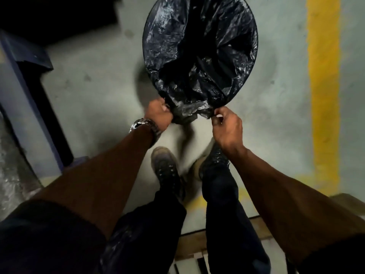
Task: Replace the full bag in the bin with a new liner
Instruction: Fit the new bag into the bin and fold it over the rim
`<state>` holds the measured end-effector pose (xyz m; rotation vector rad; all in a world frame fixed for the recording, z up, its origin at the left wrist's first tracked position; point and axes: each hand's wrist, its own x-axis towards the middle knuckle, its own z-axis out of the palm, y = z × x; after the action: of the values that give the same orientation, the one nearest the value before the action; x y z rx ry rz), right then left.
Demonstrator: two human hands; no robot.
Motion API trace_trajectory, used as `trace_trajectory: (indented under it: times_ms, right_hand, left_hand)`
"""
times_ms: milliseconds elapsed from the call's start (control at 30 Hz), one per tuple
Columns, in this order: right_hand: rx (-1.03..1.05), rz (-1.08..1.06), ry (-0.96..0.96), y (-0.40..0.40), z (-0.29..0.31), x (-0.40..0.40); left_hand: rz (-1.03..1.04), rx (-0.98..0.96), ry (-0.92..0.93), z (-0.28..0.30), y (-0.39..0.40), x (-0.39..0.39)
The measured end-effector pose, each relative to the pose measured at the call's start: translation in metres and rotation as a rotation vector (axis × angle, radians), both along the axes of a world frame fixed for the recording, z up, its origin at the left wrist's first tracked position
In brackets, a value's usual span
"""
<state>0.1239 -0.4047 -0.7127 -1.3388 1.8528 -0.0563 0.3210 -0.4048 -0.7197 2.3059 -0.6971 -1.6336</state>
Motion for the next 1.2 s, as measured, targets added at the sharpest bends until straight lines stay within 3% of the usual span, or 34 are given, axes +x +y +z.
trace_trajectory:
  times_ms: [100, 267, 367, 533, 667, 767, 933, 1200]
  right_hand:
    - [0.036, -0.153, -0.067, 0.001, 0.003, 0.005]
    - [0.045, -0.489, -0.167, -0.011, 0.012, -0.003]
    - [-0.036, -0.651, -0.25, -0.027, 0.013, -0.005]
    - [-0.028, -0.826, -0.397, -0.08, 0.016, -0.013]
    - [-0.119, -0.862, -0.476, -0.115, 0.01, -0.022]
    - [-0.149, -0.877, -0.444, -0.117, 0.007, -0.027]
    - [-0.165, -0.851, -0.383, -0.124, -0.006, -0.034]
    - [-0.229, -0.663, -0.158, -0.137, -0.031, -0.04]
  left_hand:
    - [0.062, -0.006, 0.043, 0.007, -0.002, -0.001]
    - [0.213, -0.023, -0.066, 0.001, -0.012, 0.034]
    - [0.338, -0.138, -0.169, 0.007, -0.026, 0.04]
    - [0.244, -0.307, -0.154, 0.025, -0.072, 0.041]
    - [0.167, -0.387, -0.215, 0.02, -0.114, 0.049]
    - [0.355, -0.346, -0.27, 0.013, -0.122, 0.055]
    - [0.429, -0.264, -0.285, 0.007, -0.119, 0.06]
    - [0.24, -0.228, -0.396, -0.007, -0.13, 0.074]
